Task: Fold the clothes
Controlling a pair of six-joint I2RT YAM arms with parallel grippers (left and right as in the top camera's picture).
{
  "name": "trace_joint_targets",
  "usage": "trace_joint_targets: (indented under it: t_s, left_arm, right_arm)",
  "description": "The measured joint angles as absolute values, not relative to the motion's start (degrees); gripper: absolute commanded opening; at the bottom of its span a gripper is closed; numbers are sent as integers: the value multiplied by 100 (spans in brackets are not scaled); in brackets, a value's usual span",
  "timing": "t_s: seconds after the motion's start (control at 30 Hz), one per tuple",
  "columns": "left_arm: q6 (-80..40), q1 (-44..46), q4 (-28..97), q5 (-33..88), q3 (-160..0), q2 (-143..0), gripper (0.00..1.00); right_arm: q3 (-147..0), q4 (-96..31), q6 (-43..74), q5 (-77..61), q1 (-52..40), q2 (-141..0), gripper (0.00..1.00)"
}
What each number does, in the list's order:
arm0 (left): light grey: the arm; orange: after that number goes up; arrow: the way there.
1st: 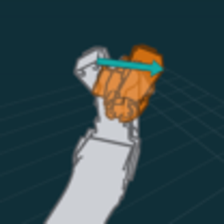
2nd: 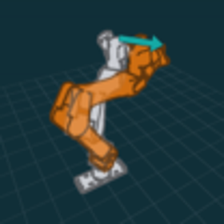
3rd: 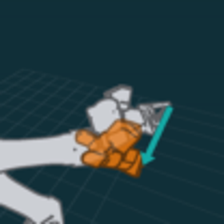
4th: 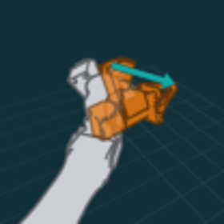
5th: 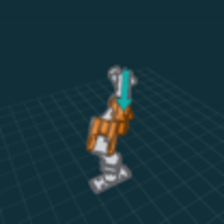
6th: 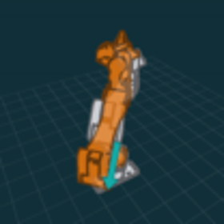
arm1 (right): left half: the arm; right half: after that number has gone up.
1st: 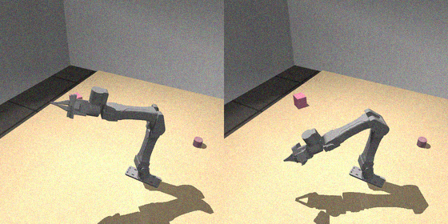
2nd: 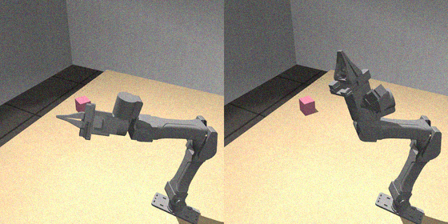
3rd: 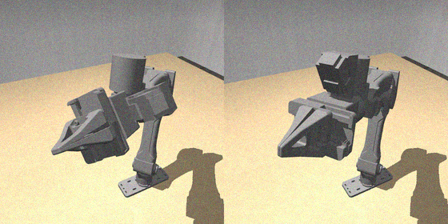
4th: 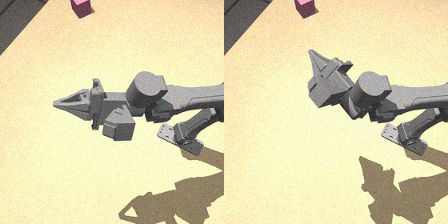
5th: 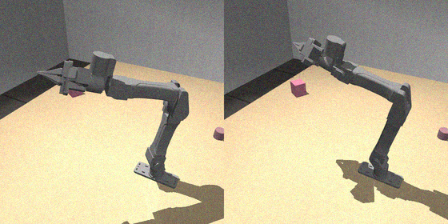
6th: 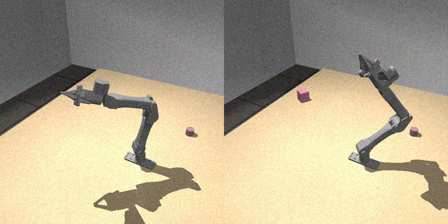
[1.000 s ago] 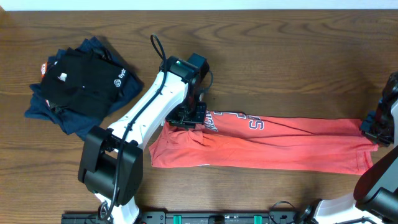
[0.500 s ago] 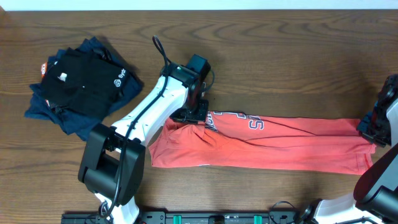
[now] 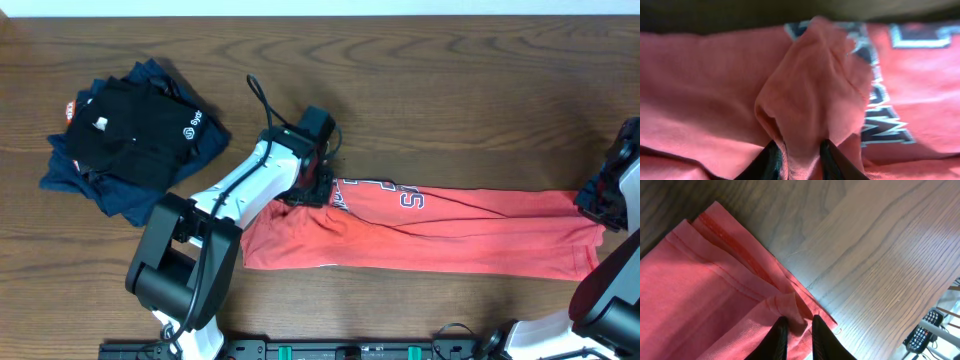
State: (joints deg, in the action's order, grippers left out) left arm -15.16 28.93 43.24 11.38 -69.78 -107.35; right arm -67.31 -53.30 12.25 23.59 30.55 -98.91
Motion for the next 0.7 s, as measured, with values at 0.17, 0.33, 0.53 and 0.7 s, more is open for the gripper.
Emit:
trace_joint_targets:
  t_s: [0.17, 0.33, 0.53, 0.7]
  left_arm:
    - [-1518, 2895, 4309, 825, -6901, -10735, 50]
    - [-1522, 2895, 4355, 591, -6901, -10735, 50]
    - [-1522, 2891, 4556, 508, -6908, -10632, 51]
    - [-1520, 2781, 4665, 449, -6910, -9998, 54]
  right_arm:
    - [-6729, -5354, 1262, 2327, 3111, -10178, 24]
    - [-6726, -5413, 1271, 2233, 3166, -10466, 34]
    - [-6705, -5419, 1205, 1992, 3205, -10580, 56]
    - [-6707, -5605, 1070, 1723, 3500, -10580, 63]
